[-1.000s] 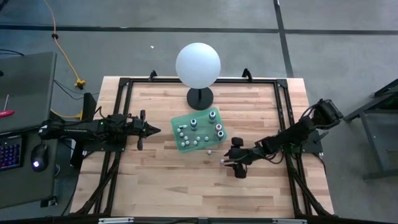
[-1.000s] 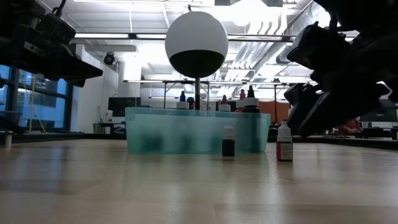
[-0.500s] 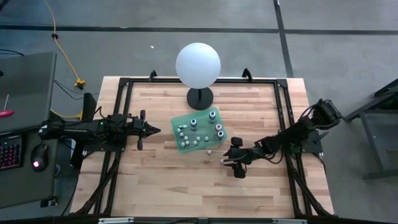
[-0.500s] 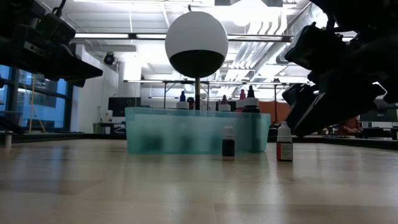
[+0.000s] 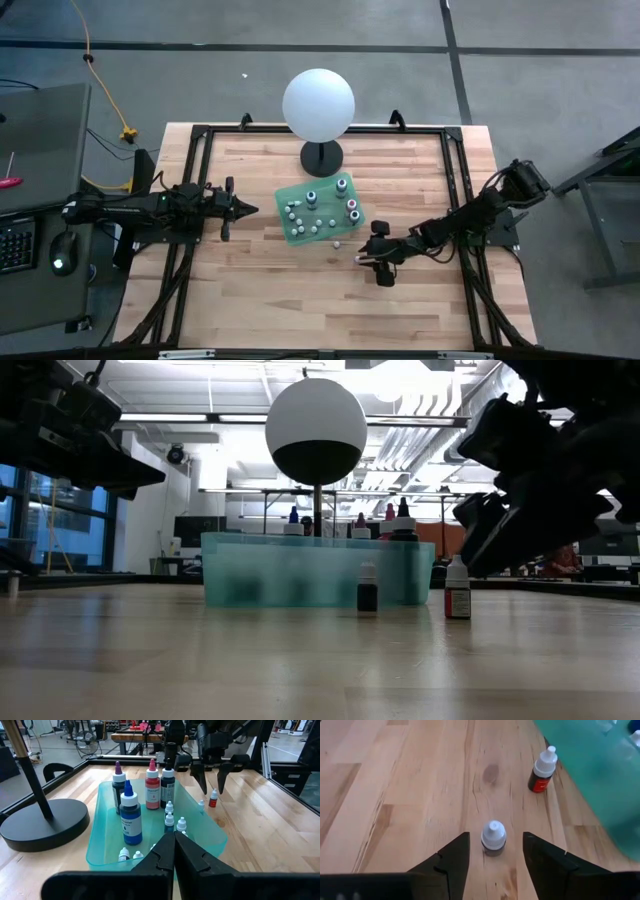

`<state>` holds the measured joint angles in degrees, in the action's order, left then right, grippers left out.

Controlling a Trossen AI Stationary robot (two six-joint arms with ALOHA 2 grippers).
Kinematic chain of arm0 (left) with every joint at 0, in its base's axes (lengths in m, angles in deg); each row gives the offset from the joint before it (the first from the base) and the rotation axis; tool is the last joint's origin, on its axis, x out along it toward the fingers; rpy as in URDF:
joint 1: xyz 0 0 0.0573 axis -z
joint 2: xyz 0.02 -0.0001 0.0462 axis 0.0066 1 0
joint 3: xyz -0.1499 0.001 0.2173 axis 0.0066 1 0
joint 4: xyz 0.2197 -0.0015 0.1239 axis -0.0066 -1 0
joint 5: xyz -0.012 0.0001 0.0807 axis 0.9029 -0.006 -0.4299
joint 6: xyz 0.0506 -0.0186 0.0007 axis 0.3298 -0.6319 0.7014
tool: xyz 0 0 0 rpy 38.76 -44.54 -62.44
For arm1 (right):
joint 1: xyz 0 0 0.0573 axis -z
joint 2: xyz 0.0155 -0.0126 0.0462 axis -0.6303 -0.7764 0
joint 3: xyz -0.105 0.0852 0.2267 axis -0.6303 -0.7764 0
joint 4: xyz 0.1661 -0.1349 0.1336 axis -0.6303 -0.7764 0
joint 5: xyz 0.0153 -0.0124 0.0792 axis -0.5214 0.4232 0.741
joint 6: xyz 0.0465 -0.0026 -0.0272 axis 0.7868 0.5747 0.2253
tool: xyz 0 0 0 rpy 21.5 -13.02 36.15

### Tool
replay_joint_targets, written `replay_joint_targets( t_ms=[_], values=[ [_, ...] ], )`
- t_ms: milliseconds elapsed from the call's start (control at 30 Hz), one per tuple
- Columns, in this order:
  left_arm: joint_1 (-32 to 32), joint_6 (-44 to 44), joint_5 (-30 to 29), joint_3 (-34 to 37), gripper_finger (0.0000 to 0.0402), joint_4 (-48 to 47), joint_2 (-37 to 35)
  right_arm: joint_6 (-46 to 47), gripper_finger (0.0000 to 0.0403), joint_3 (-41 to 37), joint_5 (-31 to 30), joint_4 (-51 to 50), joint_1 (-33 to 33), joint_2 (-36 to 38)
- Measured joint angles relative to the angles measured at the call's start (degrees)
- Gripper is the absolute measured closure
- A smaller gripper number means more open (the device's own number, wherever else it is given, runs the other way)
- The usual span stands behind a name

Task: Pick & Place food coloring
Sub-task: Put the bottom small red food coloring bottle into the bin

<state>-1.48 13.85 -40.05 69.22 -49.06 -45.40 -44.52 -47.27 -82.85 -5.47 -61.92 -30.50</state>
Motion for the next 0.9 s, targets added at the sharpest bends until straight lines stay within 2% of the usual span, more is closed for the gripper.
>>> replay_joint_targets(
  t_ms=[567, 900],
  values=[
    [0.0, 0.0, 0.0, 0.0, 0.0401, 0.0, 0.0, -0.02, 0.0237, 0.0, -0.01, 0.24, 0.0, 0.0],
    [0.0, 0.0, 0.0, 0.0, 0.0401, 0.0, -0.01, -0.2, 0.0238, 0.0, 1.42, 0.31, 2.36, 0.0]
  ],
)
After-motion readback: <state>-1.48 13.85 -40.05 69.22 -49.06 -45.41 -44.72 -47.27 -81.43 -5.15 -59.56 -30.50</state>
